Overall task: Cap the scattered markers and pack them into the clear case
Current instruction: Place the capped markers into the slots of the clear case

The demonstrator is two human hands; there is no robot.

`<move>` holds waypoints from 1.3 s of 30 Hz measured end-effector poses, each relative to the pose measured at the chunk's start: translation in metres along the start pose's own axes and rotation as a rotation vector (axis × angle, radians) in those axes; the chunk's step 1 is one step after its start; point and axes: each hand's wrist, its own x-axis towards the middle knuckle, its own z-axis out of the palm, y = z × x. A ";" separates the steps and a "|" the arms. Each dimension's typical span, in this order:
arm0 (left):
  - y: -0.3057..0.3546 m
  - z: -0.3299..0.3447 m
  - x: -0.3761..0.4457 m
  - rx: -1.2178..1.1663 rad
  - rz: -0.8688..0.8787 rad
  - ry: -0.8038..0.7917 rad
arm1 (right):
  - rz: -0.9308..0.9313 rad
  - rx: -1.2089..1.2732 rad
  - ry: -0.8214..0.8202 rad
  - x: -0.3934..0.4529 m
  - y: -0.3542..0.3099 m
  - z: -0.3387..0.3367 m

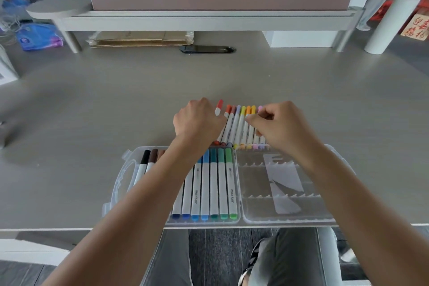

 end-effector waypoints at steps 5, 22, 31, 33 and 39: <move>-0.015 -0.013 -0.006 -0.290 -0.079 0.028 | 0.008 -0.053 -0.048 0.015 -0.016 0.014; -0.076 -0.039 -0.064 -0.852 -0.157 -0.041 | 0.038 -0.637 -0.040 0.046 -0.072 0.067; -0.071 -0.042 -0.082 -0.897 -0.131 -0.058 | 0.088 -0.348 -0.035 0.044 -0.069 0.054; -0.063 -0.037 -0.089 -0.884 -0.103 -0.093 | 0.111 -0.230 -0.011 0.036 -0.062 0.036; -0.022 -0.021 -0.119 -0.741 0.023 -0.140 | 0.161 -0.085 0.071 -0.011 -0.027 -0.011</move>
